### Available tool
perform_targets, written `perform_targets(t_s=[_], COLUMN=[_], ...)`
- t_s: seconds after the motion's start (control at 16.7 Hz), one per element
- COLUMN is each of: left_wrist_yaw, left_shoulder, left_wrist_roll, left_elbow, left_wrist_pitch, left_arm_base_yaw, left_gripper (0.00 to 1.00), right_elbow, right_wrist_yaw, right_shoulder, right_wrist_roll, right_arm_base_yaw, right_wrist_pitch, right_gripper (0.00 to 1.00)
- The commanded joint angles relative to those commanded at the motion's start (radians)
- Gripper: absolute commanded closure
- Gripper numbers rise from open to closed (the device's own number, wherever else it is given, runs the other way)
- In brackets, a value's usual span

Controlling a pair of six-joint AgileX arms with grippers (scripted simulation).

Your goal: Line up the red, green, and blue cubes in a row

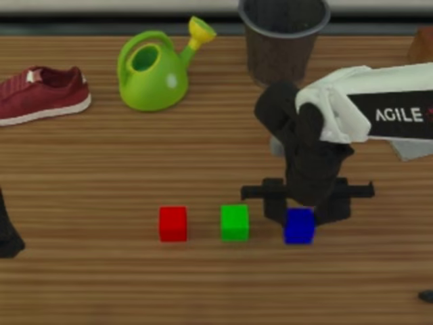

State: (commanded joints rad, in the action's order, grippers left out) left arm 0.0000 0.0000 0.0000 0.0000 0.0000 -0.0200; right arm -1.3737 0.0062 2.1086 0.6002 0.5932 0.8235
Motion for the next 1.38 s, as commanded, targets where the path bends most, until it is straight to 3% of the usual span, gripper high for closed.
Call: perform_targets(t_s=[0.3,0.36,0.96,1.38], left_wrist_yaw=[0.000,0.000,0.000,0.000], left_shoulder=[0.000,0.000,0.000,0.000], left_wrist_roll=[0.000,0.000,0.000,0.000], left_elbow=[0.000,0.000,0.000,0.000], left_wrist_pitch=[0.000,0.000,0.000,0.000], left_arm_base_yaw=[0.000,0.000,0.000,0.000], left_gripper=[0.00,0.00,0.00,0.00], right_elbow=[0.000,0.000,-0.014,-0.140], right_wrist_yaw=[0.000,0.000,0.000,-0.001], right_shoulder=[0.000,0.000,-0.006,-0.096], right_wrist_roll=[0.000,0.000,0.000,-0.001], right_arm_base_yaw=[0.000,0.000,0.000,0.007], right_wrist_pitch=[0.000,0.000,0.018,0.239], right_gripper=[0.02,0.00,0.00,0.00])
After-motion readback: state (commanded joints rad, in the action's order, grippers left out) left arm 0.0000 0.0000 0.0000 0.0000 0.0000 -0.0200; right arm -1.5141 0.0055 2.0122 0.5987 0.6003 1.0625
